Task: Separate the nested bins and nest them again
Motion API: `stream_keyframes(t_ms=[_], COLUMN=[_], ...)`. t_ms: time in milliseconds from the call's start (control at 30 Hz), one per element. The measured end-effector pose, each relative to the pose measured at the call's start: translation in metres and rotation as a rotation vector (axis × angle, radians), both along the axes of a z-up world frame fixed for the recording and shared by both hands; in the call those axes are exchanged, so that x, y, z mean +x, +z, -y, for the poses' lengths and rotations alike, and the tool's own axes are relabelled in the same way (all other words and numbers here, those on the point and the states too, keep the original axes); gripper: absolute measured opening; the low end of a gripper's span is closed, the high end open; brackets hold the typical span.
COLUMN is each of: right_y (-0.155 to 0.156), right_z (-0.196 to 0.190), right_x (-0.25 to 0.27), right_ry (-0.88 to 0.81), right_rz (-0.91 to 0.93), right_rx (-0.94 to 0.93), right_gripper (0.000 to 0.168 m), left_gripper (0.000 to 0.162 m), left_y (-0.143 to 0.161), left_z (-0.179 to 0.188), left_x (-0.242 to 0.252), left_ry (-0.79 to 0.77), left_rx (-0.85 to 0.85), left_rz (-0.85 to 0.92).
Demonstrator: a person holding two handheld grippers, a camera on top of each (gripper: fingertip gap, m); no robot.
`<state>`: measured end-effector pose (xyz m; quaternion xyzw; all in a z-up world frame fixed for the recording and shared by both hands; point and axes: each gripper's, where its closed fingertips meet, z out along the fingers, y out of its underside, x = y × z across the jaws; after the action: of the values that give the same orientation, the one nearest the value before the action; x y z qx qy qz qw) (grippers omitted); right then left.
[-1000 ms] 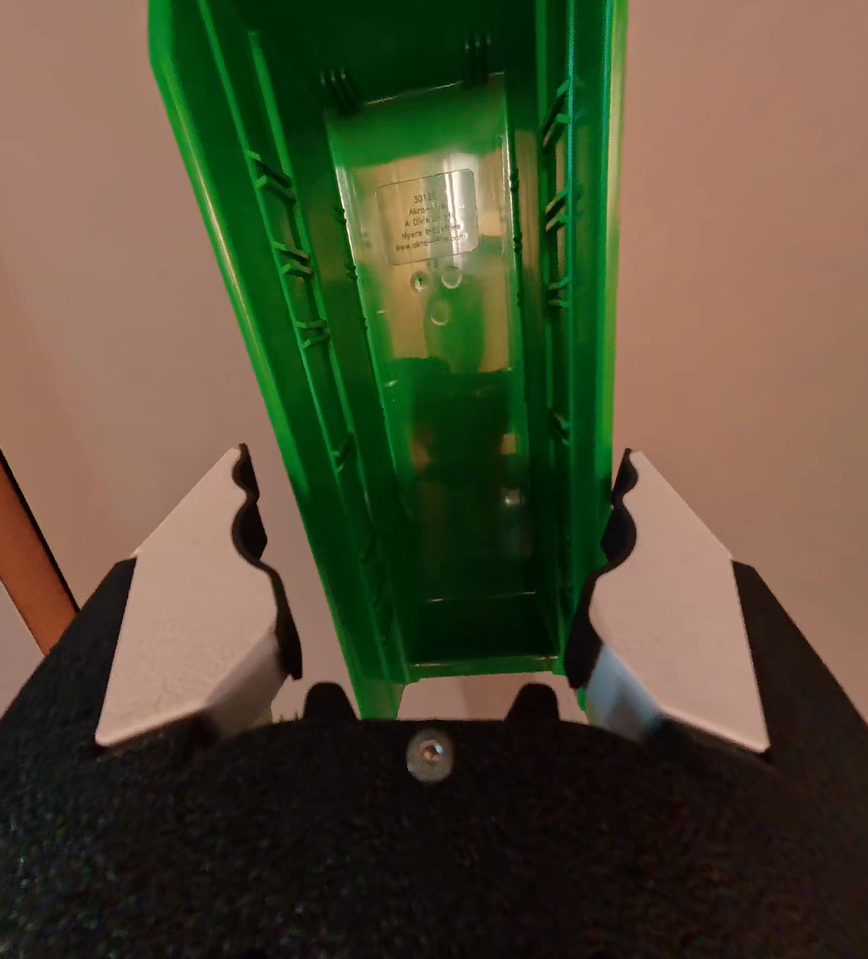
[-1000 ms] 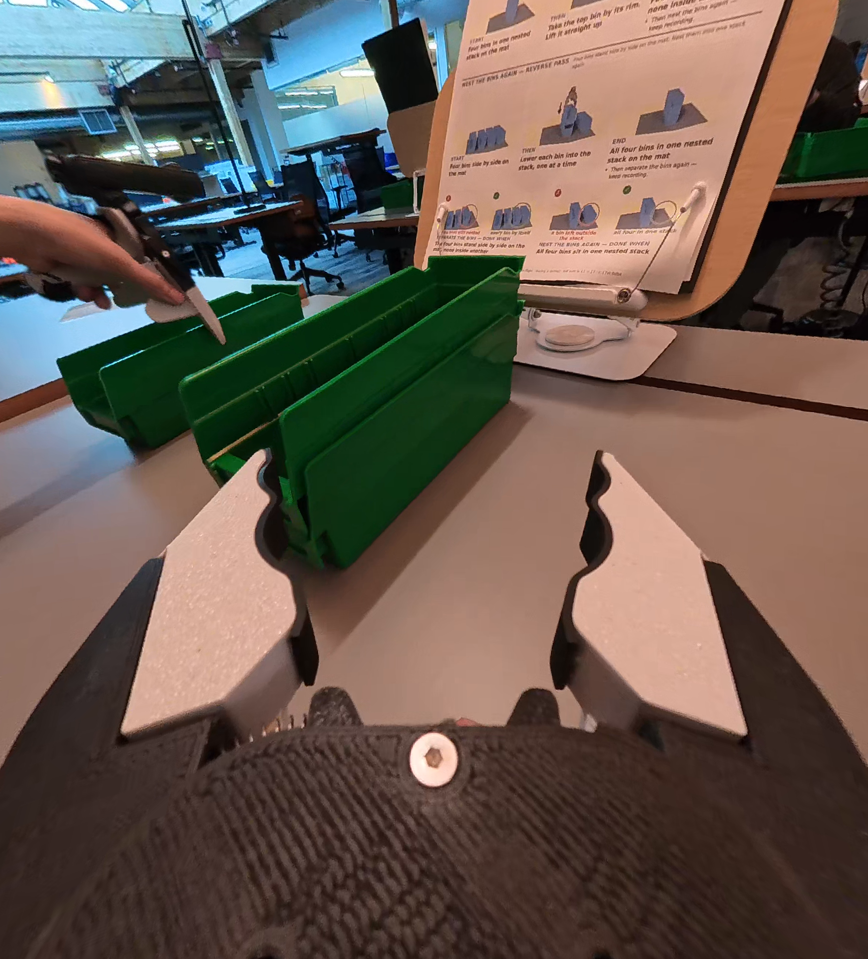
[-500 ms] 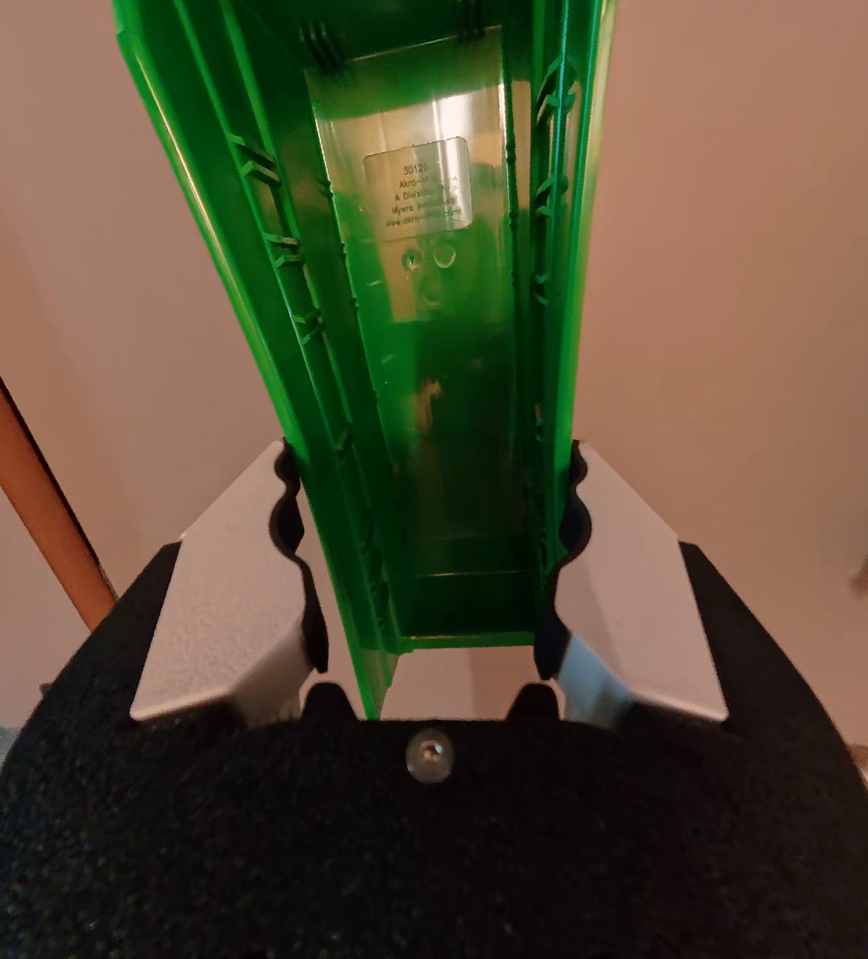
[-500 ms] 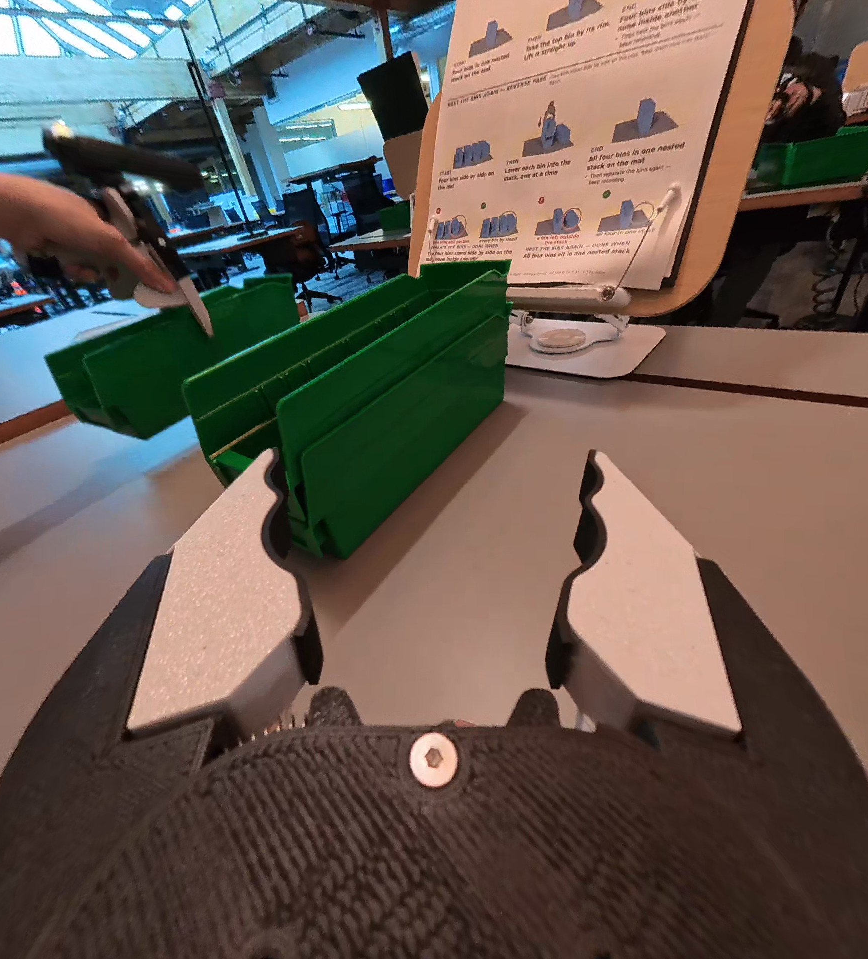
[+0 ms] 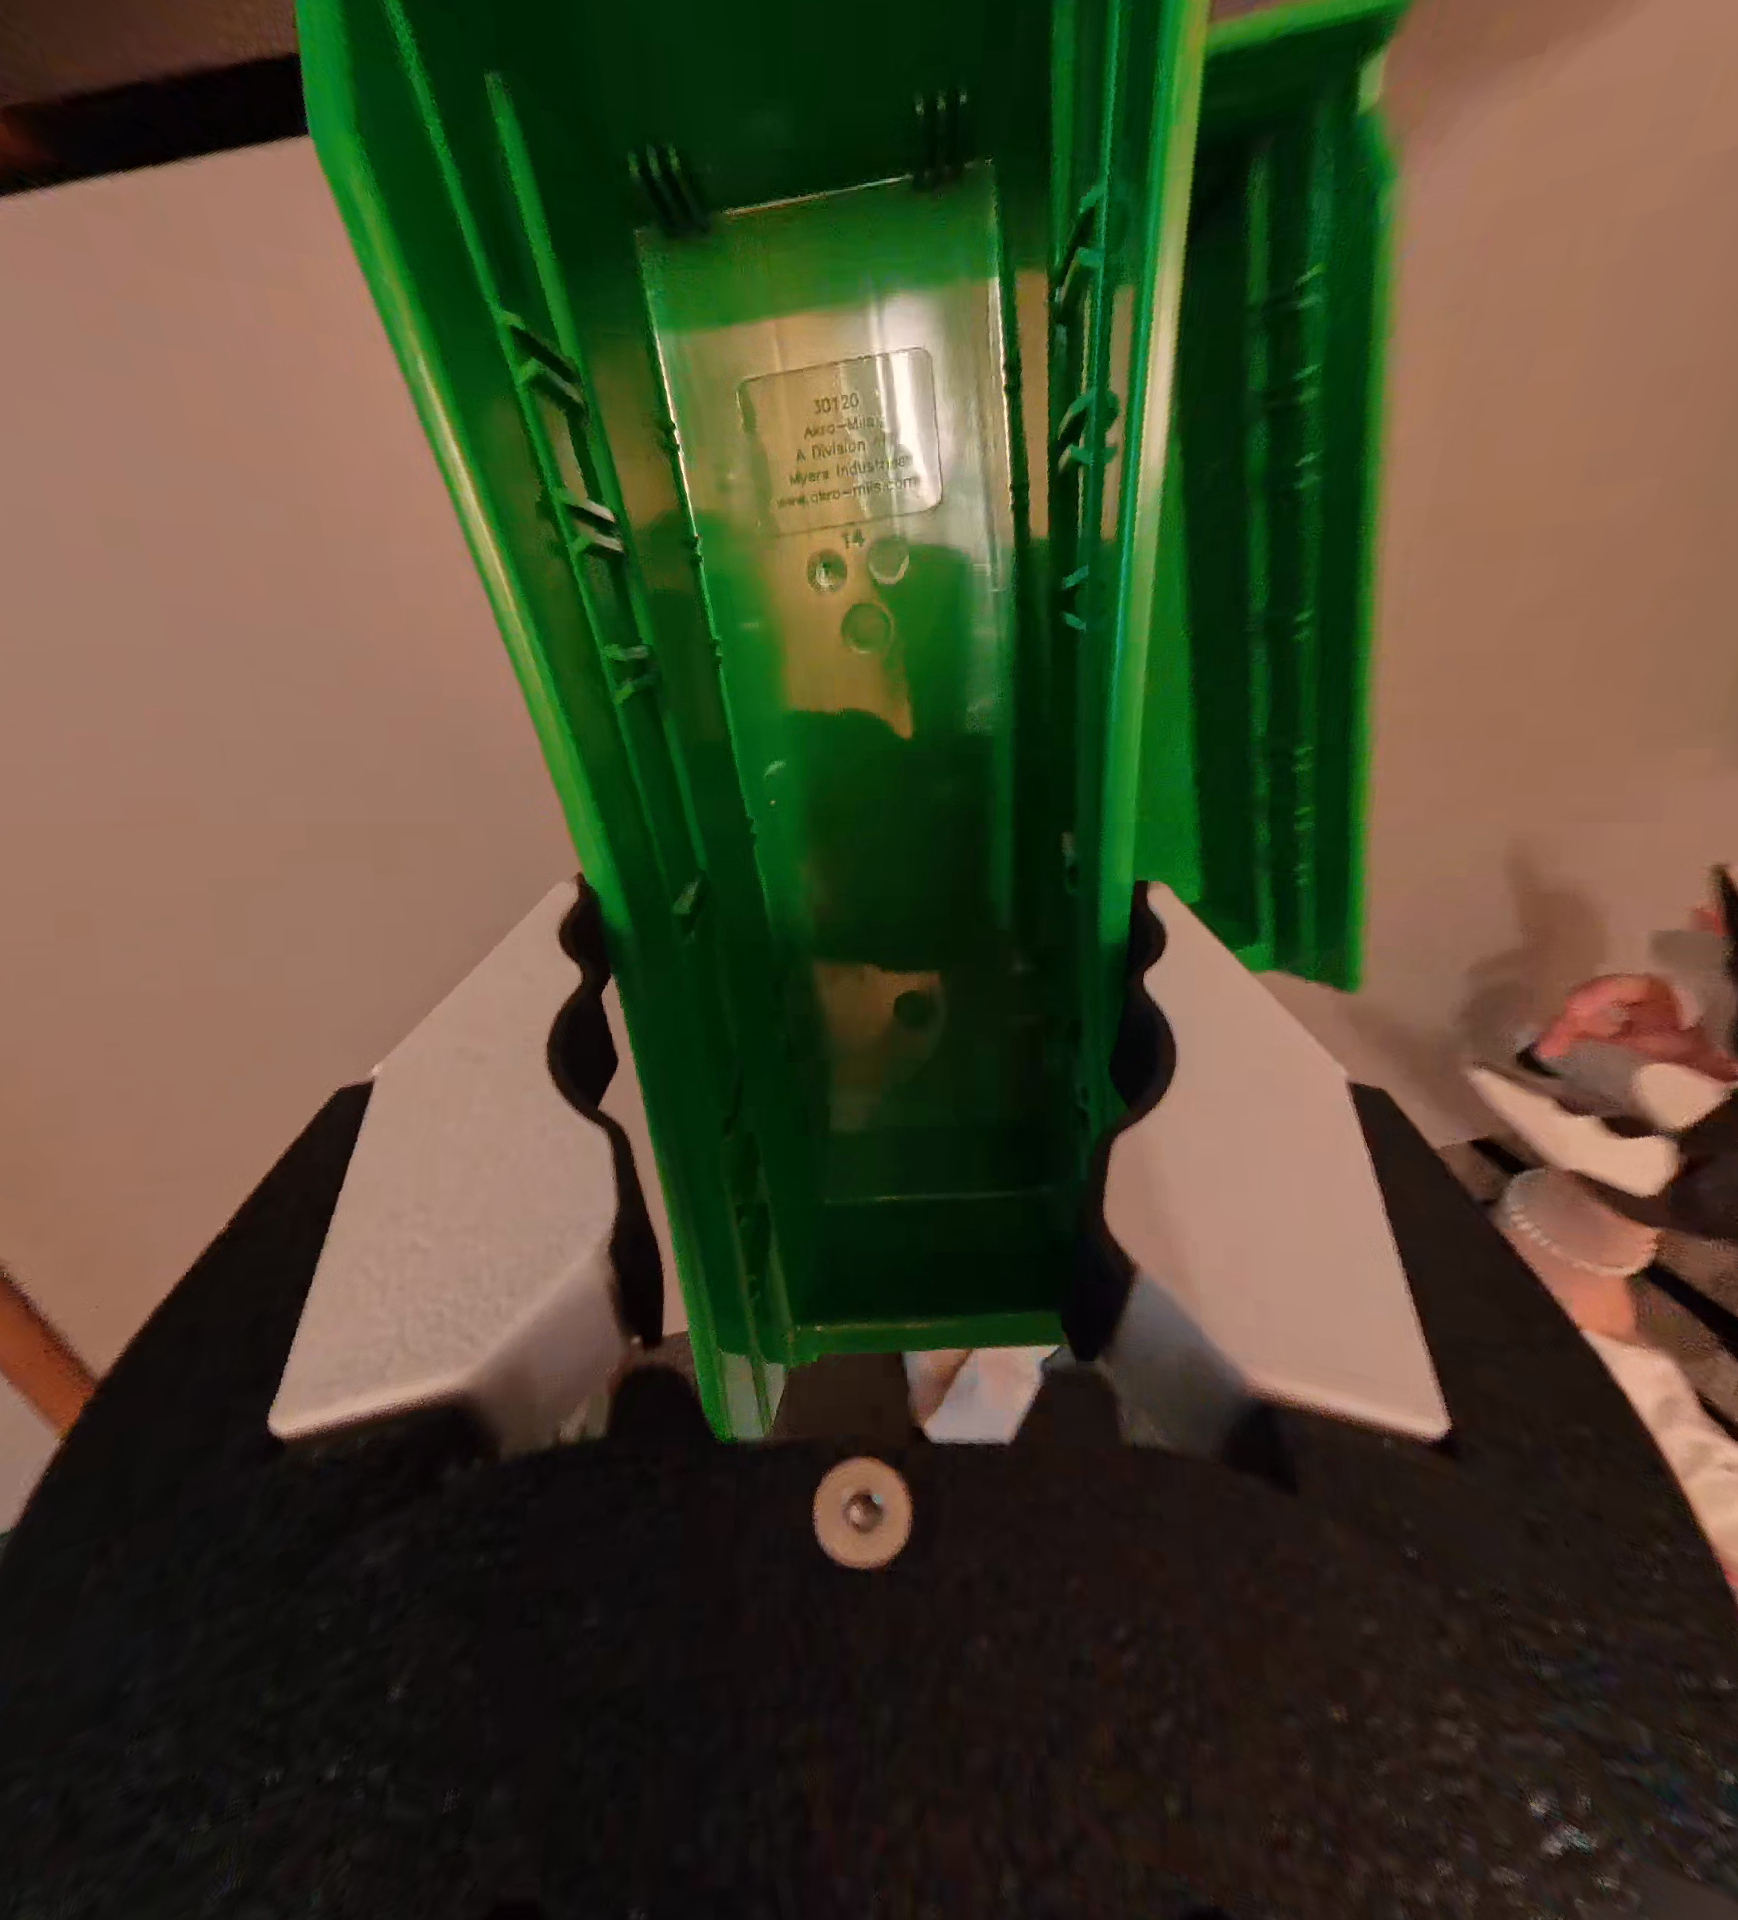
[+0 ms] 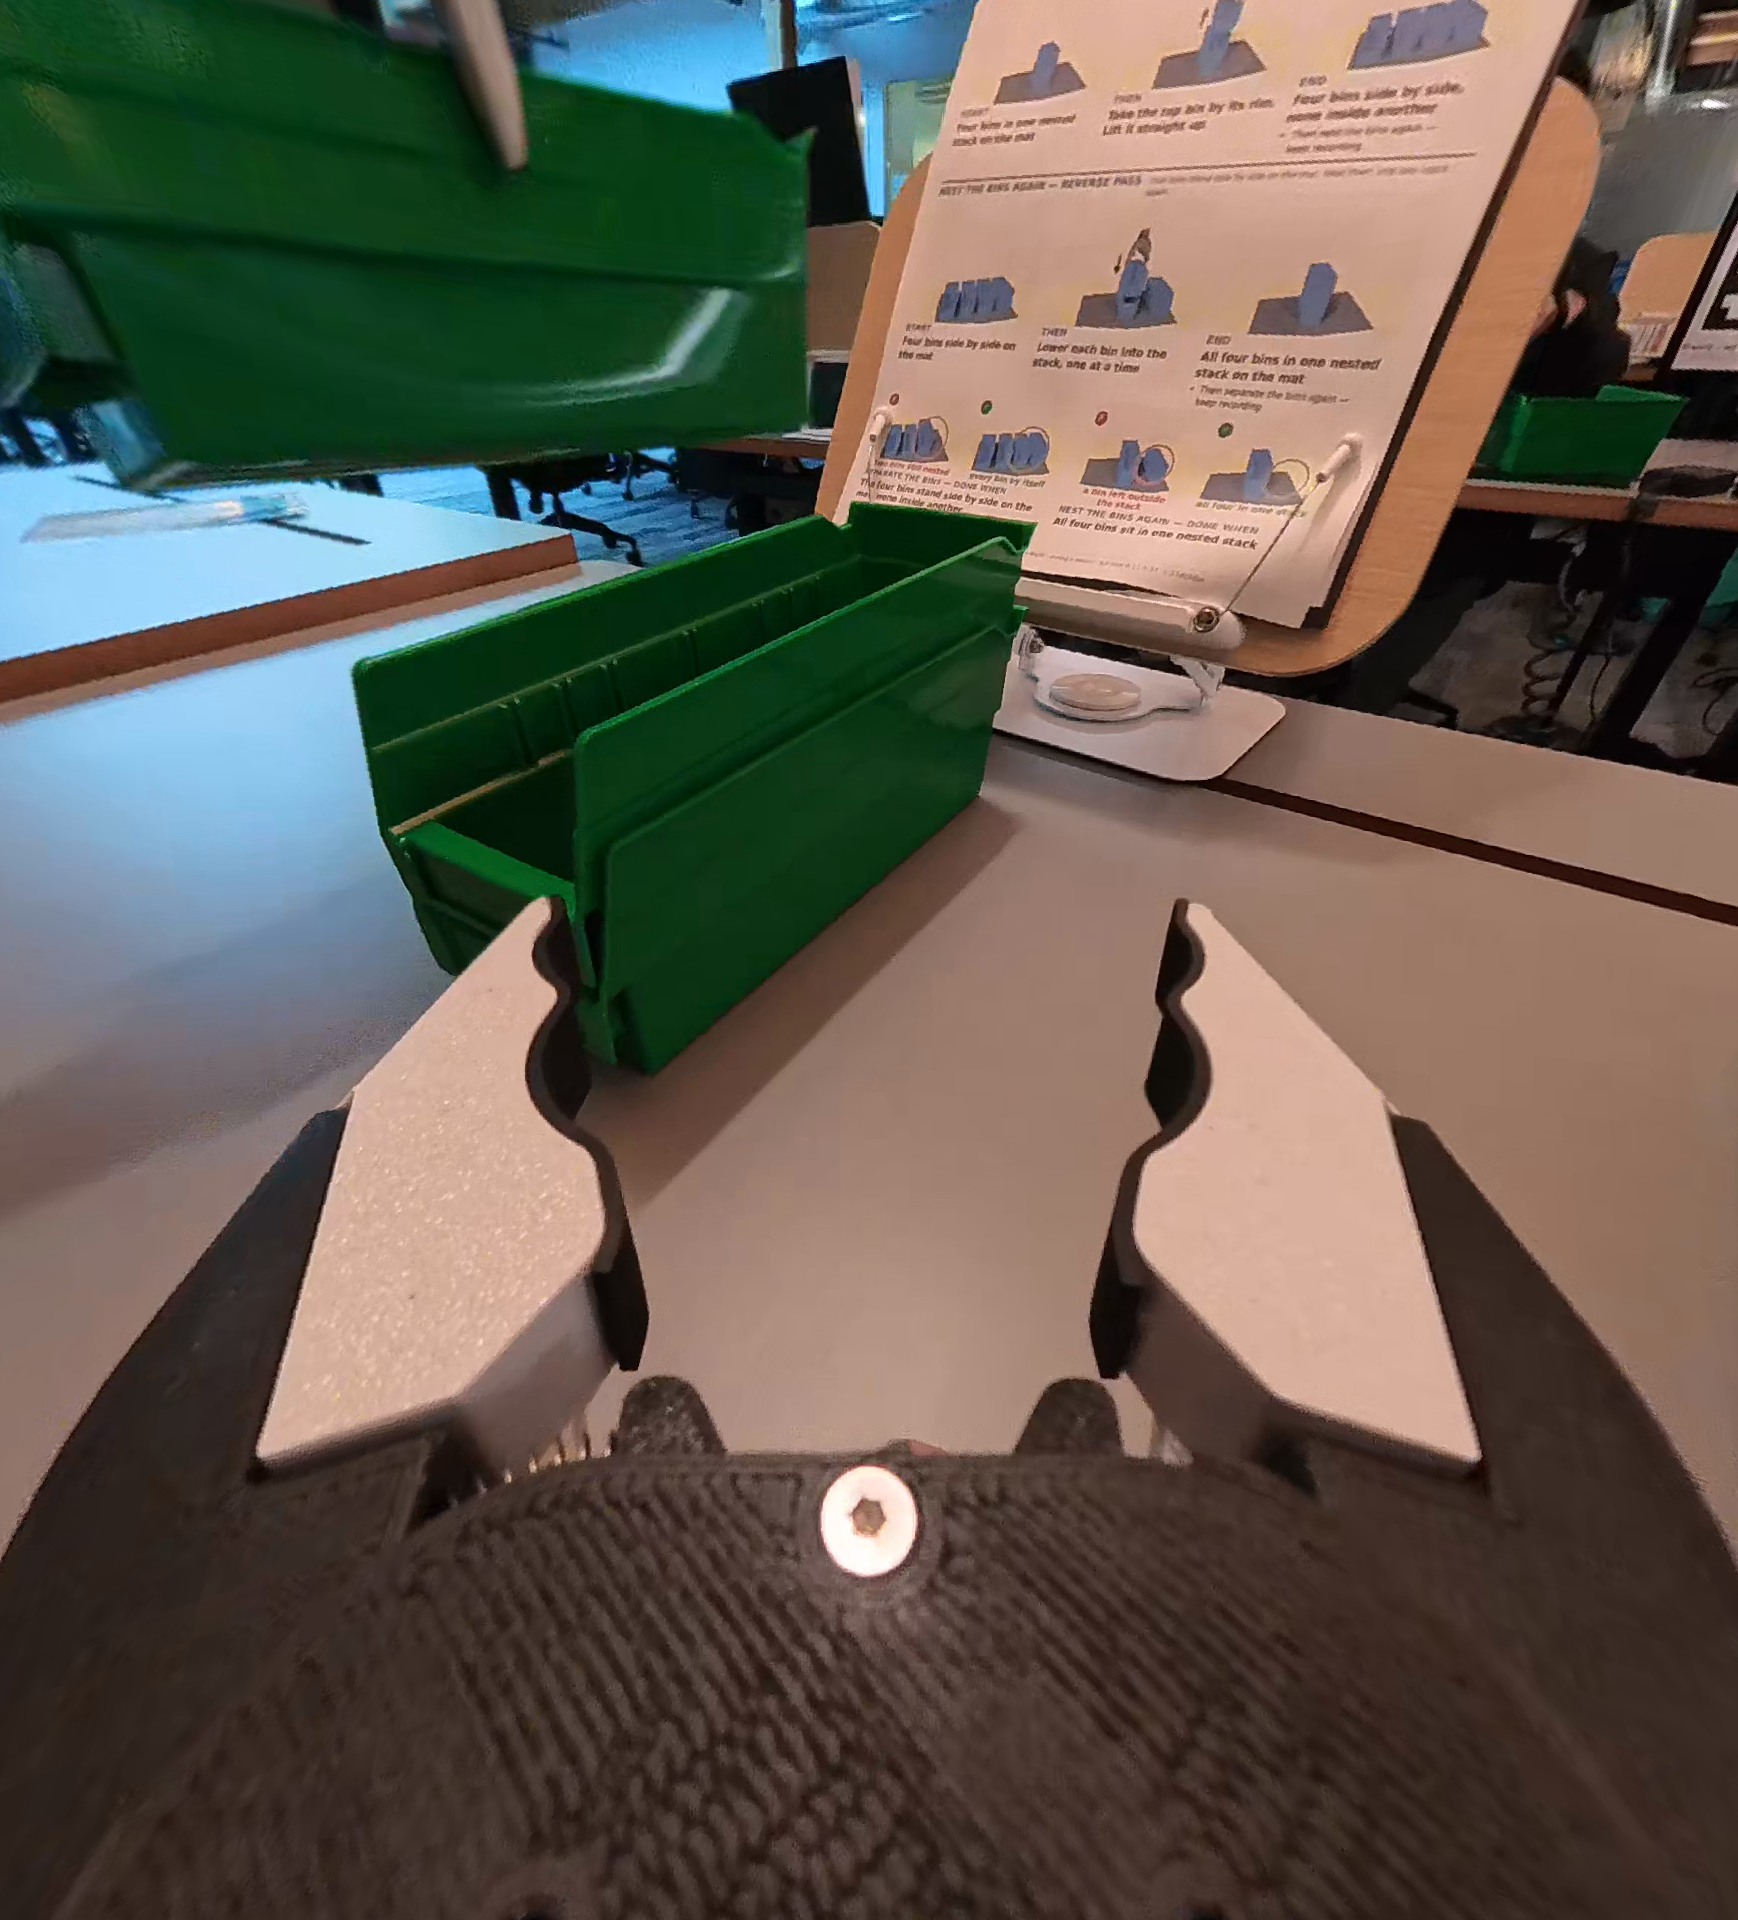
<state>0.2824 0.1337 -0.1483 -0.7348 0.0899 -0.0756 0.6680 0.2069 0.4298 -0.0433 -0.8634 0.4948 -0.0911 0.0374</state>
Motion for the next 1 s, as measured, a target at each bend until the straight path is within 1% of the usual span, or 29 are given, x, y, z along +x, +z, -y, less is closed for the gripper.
stream_keyframes(t_ms=[67, 167, 300, 400, 533, 700, 867, 1000], right_y=[0.0, 0.002, 0.01, 0.013, 0.014, 0.012, 0.013, 0.012], right_z=[0.0, 0.003, 0.008, 0.014, 0.02, 0.022, 0.025, 0.025], right_x=[-0.001, 0.0, 0.005, 0.01, 0.016, 0.02, 0.022, 0.023], right_ry=[-0.002, -0.001, -0.008, -0.026, -0.044, -0.045, -0.041, -0.041], right_rz=[0.013, -0.011, -0.06, -0.059, -0.047, -0.072, -0.104, -0.118], right_rx=[0.003, 0.025, 0.074, 0.084, 0.09, 0.093, 0.12, 0.124], right_gripper=[0.11, 0.109, 0.108, 0.107, 0.107, 0.107, 0.106, 0.106], left_gripper=[0.096, 0.095, 0.095, 0.094, 0.092, 0.091, 0.091, 0.091], left_y=[0.005, 0.004, -0.013, -0.027, -0.029, -0.028, -0.037, -0.046], left_z=[0.016, 0.036, 0.054, 0.065, 0.07, 0.086, 0.083, 0.089], left_x=[0.023, 0.048, 0.062, 0.065, 0.071, 0.081, 0.083, 0.088], left_ry=[0.017, 0.044, 0.077, 0.078, 0.109, 0.104, 0.117, 0.119], left_rx=[-0.002, 0.004, 0.04, 0.054, 0.092, 0.1, 0.173, 0.16], left_rz=[0.049, 0.091, 0.065, 0.028, 0.029, 0.02, -0.027, -0.011])
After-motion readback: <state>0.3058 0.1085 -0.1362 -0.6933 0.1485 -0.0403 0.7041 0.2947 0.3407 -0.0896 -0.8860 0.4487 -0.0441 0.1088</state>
